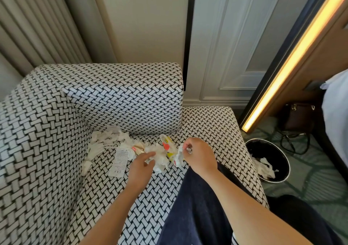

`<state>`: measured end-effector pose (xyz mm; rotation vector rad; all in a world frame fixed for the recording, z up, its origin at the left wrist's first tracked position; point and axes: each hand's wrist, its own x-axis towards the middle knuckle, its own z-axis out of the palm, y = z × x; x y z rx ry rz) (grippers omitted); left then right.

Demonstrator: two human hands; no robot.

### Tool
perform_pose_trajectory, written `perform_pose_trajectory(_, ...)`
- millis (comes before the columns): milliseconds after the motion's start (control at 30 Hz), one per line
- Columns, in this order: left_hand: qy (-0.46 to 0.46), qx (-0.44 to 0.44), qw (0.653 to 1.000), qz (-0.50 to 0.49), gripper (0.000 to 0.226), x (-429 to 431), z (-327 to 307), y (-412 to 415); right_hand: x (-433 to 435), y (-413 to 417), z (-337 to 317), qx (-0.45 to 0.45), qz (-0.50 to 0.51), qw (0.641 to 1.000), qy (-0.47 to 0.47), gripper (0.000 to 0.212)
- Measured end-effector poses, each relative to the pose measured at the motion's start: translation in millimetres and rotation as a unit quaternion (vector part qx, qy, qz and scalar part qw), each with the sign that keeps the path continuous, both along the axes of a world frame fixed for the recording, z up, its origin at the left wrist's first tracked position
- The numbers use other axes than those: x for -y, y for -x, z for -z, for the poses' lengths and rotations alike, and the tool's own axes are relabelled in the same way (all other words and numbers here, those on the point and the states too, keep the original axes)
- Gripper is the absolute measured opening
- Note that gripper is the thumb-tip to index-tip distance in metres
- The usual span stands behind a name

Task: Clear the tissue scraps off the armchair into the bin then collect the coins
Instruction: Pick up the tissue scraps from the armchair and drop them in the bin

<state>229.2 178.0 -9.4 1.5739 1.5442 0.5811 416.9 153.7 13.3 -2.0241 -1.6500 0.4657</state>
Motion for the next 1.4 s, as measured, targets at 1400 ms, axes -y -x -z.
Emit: perform_pose_trajectory(1400,0.222,0.077,0.919,0.316,0.033,-4.5,-33.8,-377.7,129.9,-278.2,67.0,-0.514,0.557,0.651,-0.043,0.022)
